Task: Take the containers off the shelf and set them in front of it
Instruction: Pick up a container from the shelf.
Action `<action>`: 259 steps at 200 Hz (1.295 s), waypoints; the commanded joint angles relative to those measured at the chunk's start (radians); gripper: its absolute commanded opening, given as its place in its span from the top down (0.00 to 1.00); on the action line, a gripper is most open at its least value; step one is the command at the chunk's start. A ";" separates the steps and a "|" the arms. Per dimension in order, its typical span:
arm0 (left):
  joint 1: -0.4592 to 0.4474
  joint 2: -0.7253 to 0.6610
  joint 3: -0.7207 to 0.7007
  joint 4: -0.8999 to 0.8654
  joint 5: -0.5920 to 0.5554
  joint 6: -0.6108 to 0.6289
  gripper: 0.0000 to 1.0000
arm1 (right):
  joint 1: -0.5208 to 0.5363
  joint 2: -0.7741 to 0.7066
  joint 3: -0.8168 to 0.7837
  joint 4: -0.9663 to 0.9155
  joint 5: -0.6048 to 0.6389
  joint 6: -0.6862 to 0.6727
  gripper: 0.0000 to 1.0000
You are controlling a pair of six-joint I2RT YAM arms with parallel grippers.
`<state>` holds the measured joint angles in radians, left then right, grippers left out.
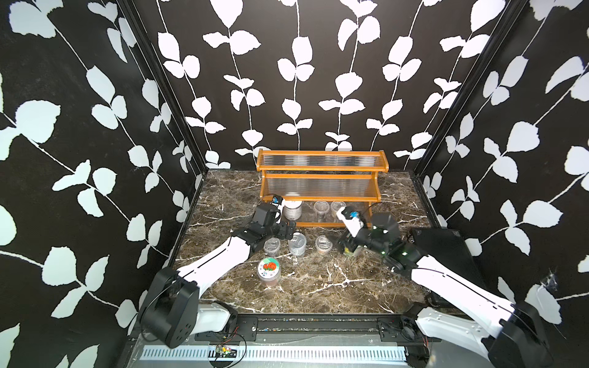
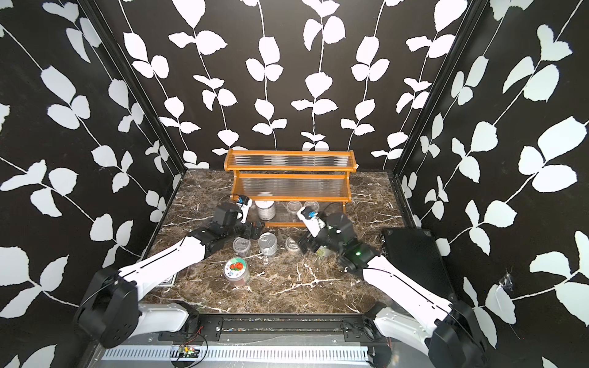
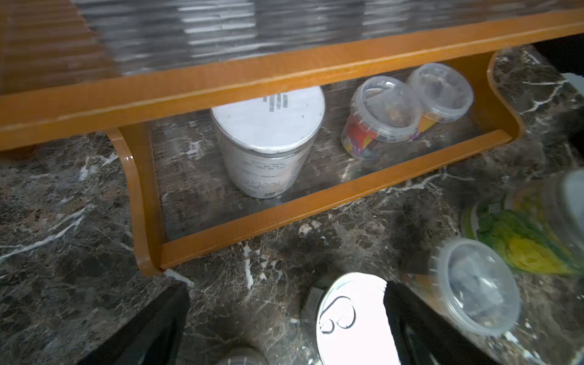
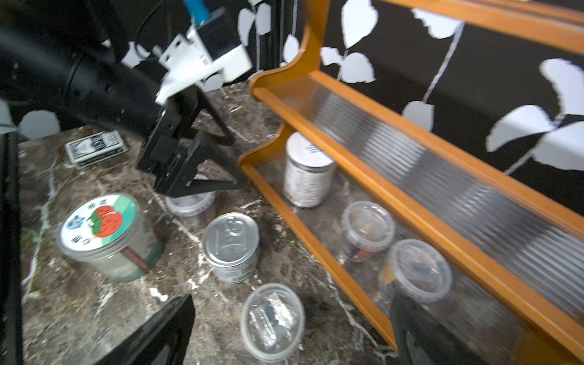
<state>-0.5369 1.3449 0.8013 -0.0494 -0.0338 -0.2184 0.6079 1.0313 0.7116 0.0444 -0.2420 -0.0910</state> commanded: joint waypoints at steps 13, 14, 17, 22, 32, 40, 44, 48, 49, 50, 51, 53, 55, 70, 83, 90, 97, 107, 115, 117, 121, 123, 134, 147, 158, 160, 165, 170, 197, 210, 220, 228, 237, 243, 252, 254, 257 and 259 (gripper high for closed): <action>-0.023 0.094 0.070 0.151 -0.100 -0.016 0.01 | -0.106 -0.045 -0.022 -0.003 0.038 0.052 0.00; -0.023 0.097 0.072 0.153 -0.101 -0.016 0.01 | -0.108 -0.045 -0.022 -0.003 0.038 0.053 0.00; -0.023 0.109 0.078 0.159 -0.105 -0.016 0.01 | -0.116 -0.046 -0.021 -0.003 0.037 0.053 0.00; -0.023 0.126 0.088 0.162 -0.110 -0.019 0.01 | -0.129 -0.047 -0.018 -0.002 0.039 0.055 0.00; -0.023 0.159 0.112 0.170 -0.112 -0.023 0.01 | -0.152 -0.049 -0.015 0.000 0.038 0.062 0.00; -0.024 0.182 0.125 0.181 -0.112 -0.028 0.01 | -0.169 -0.051 -0.014 0.006 0.034 0.068 0.00; -0.025 0.194 0.131 0.187 -0.112 -0.030 0.01 | -0.175 -0.053 -0.015 0.009 0.034 0.070 0.00; -0.024 0.205 0.136 0.195 -0.112 -0.032 0.01 | -0.181 -0.054 -0.016 0.013 0.034 0.074 0.00; -0.024 0.208 0.136 0.197 -0.111 -0.033 0.01 | -0.183 -0.054 -0.017 0.013 0.034 0.075 0.00; -0.024 0.210 0.137 0.198 -0.111 -0.033 0.01 | -0.184 -0.054 -0.017 0.014 0.034 0.075 0.00; -0.024 0.213 0.138 0.199 -0.111 -0.033 0.01 | -0.184 -0.055 -0.017 0.014 0.035 0.076 0.00; -0.024 0.218 0.140 0.202 -0.110 -0.034 0.01 | -0.187 -0.056 -0.018 0.015 0.036 0.077 0.00; -0.024 0.223 0.143 0.205 -0.110 -0.035 0.01 | -0.189 -0.056 -0.017 0.017 0.036 0.079 0.00; -0.025 0.259 0.161 0.219 -0.110 -0.036 0.01 | -0.203 -0.059 -0.020 0.021 0.040 0.082 0.00; -0.024 0.282 0.175 0.231 -0.110 -0.036 0.01 | -0.211 -0.063 -0.022 0.022 0.043 0.082 0.00; -0.025 0.295 0.182 0.237 -0.111 -0.036 0.01 | -0.215 -0.065 -0.024 0.021 0.042 0.082 0.00; -0.024 0.305 0.190 0.243 -0.113 -0.036 0.01 | -0.219 -0.067 -0.026 0.021 0.044 0.082 0.00; -0.025 0.321 0.200 0.253 -0.110 -0.039 0.01 | -0.225 -0.069 -0.028 0.020 0.045 0.082 0.00; -0.024 0.333 0.208 0.260 -0.109 -0.039 0.01 | -0.229 -0.070 -0.030 0.021 0.044 0.083 0.00; -0.023 0.336 0.210 0.260 -0.106 -0.039 0.01 | -0.229 -0.070 -0.030 0.021 0.045 0.083 0.00; -0.024 0.342 0.212 0.263 -0.108 -0.039 0.01 | -0.232 -0.070 -0.030 0.021 0.045 0.084 0.00; -0.024 0.346 0.214 0.264 -0.107 -0.039 0.01 | -0.232 -0.070 -0.031 0.022 0.044 0.085 0.00; -0.024 0.361 0.220 0.274 -0.113 -0.036 0.01 | -0.237 -0.068 -0.033 0.024 0.044 0.085 0.00; -0.024 0.378 0.228 0.290 -0.123 -0.035 0.01 | -0.240 -0.064 -0.034 0.025 0.041 0.086 0.00; -0.025 0.391 0.239 0.297 -0.125 -0.033 0.01 | -0.244 -0.061 -0.033 0.027 0.039 0.089 0.00; -0.025 0.393 0.242 0.297 -0.126 -0.032 0.01 | -0.244 -0.061 -0.034 0.029 0.039 0.089 0.00; -0.024 0.400 0.250 0.296 -0.128 -0.031 0.02 | -0.246 -0.059 -0.032 0.029 0.038 0.089 0.00; -0.024 0.408 0.256 0.294 -0.132 -0.029 0.01 | -0.247 -0.057 -0.031 0.030 0.038 0.089 0.00; -0.024 0.447 0.281 0.293 -0.157 -0.024 0.01 | -0.252 -0.050 -0.027 0.032 0.032 0.094 0.00; -0.024 0.457 0.287 0.297 -0.173 -0.024 0.01 | -0.254 -0.048 -0.025 0.035 0.030 0.097 0.00; -0.024 0.462 0.290 0.307 -0.184 -0.025 0.01 | -0.254 -0.047 -0.026 0.035 0.030 0.099 0.00; -0.024 0.468 0.290 0.316 -0.194 -0.025 0.01 | -0.255 -0.045 -0.027 0.034 0.030 0.100 0.00; -0.024 0.470 0.286 0.329 -0.209 -0.026 0.02 | -0.255 -0.044 -0.028 0.035 0.029 0.100 0.00; -0.024 0.471 0.281 0.340 -0.215 -0.026 0.04 | -0.255 -0.042 -0.029 0.034 0.027 0.102 0.00; -0.025 0.475 0.274 0.357 -0.214 -0.017 0.09 | -0.255 -0.039 -0.028 0.034 0.026 0.102 0.00; -0.025 0.475 0.274 0.359 -0.214 -0.014 0.10 | -0.255 -0.038 -0.029 0.034 0.025 0.103 0.00; -0.025 0.475 0.273 0.360 -0.213 -0.012 0.12 | -0.255 -0.037 -0.029 0.034 0.024 0.104 0.00; -0.025 0.476 0.273 0.361 -0.212 -0.011 0.13 | -0.255 -0.037 -0.028 0.035 0.024 0.105 0.00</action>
<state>-0.5560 1.8233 1.0630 0.2317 -0.2104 -0.2512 0.3588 0.9882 0.7040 0.0399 -0.2138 -0.0021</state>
